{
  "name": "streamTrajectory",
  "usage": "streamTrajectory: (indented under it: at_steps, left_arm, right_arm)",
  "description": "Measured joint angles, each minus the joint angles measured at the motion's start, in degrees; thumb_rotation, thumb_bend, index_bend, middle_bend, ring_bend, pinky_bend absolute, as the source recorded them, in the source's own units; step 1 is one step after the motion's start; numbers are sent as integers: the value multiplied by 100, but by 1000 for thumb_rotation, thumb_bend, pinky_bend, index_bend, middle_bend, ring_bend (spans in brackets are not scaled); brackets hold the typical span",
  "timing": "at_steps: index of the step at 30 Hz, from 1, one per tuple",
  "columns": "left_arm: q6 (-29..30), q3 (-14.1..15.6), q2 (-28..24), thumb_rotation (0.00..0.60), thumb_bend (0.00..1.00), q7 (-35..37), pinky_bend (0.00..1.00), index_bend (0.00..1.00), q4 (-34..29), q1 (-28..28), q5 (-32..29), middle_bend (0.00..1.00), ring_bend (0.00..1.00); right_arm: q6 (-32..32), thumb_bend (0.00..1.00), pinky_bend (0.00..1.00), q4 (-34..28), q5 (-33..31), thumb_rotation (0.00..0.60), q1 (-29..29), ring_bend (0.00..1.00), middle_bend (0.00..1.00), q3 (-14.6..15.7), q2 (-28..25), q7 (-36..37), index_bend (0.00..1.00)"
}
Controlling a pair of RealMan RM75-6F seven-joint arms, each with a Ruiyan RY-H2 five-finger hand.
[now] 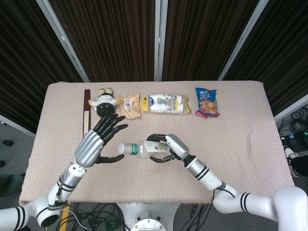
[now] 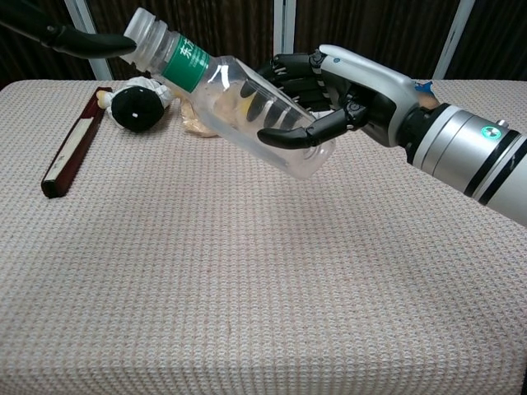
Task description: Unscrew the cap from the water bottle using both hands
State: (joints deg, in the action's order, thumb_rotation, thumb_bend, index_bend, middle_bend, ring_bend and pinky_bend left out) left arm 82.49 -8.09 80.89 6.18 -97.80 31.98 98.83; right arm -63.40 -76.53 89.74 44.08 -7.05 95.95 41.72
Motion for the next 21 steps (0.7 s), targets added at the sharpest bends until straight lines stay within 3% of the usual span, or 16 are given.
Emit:
streamTrajectory:
  at_steps: [10, 21]
  left_arm:
    - [44, 53, -71, 600, 145, -56, 0, 138, -80, -7, 129, 43, 16]
    - [-75, 293, -287, 600, 172, 41, 0, 294, -53, -163, 22, 43, 16]
  right_arm:
    - [7, 449, 424, 14, -32, 600, -2, 386, 555, -14, -14, -14, 618]
    - [-148, 471, 425, -7, 127, 600, -76, 386, 554, 87, -159, 294, 618]
